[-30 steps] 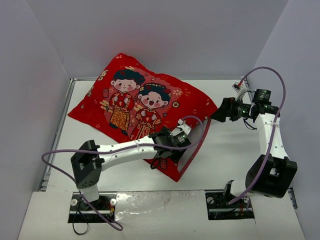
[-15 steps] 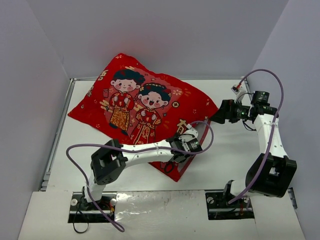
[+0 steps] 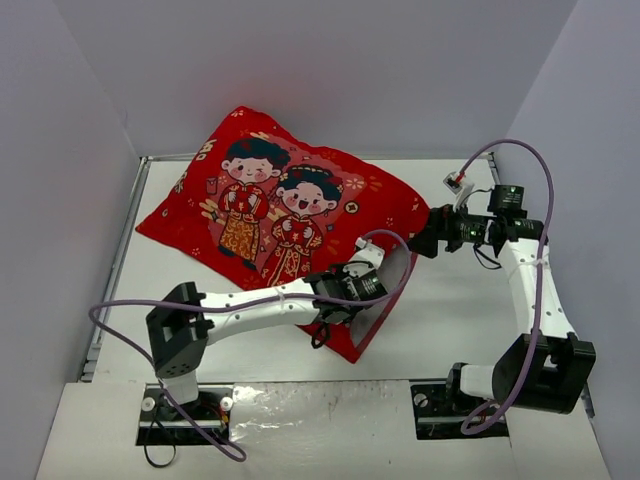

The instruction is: Remove the pillowcase from the pillow

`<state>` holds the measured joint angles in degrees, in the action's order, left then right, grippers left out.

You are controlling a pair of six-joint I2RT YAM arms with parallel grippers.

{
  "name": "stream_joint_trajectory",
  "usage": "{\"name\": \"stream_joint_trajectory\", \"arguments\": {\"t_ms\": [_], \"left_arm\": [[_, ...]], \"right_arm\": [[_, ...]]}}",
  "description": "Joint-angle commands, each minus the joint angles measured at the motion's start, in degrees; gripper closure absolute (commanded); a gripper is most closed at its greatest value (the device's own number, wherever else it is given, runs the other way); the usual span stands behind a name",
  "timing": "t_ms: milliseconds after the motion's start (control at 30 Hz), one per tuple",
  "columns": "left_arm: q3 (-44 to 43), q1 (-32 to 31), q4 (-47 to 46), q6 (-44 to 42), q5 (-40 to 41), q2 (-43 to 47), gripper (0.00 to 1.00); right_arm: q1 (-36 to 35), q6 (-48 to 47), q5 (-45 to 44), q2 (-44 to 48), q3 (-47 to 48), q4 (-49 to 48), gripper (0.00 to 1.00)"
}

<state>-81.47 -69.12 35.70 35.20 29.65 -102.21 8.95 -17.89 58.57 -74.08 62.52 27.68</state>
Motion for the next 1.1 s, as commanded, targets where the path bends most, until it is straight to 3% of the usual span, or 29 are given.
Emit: {"name": "stream_joint_trajectory", "arguments": {"t_ms": [0,133,400,567,833,967,1067], "left_arm": [[-0.09,0.74,-1.6,2.67,1.64,7.71,0.98],[1.57,4.07,-3.52,6.28,-0.2,13.78,0.98],[5.1,20.86,-14.78,10.06,-14.79,26.27,0.98],[0.0,25.61,-14.35,8.66,-19.18,25.67,0.98],[-4.48,29.31,-15.93,10.67,-26.03,21.01,0.98],[-8.43,29.22,-16.63,11.29,-28.41,18.02,0.98],[-9.06,29.22,-17.68,11.64,-29.47,17.58,0.98]], "right_arm": [[0.01,-0.92,1.2,2.27,0.23,0.79,0.06],[-2.61,-3.64,2.52,2.89,1.37,5.0,0.06],[-8.07,-1.54,0.75,-0.08,1.81,7.39,0.08],[-8.16,3.82,9.62,-6.5,1.11,7.74,0.16],[-12.55,8.3,9.47,-15.03,4.11,7.13,0.24],[-12.12,9.45,-0.1,-14.43,0.25,6.16,0.2],[-11.24,13.39,-1.08,-12.23,-2.48,1.96,0.13]]}}
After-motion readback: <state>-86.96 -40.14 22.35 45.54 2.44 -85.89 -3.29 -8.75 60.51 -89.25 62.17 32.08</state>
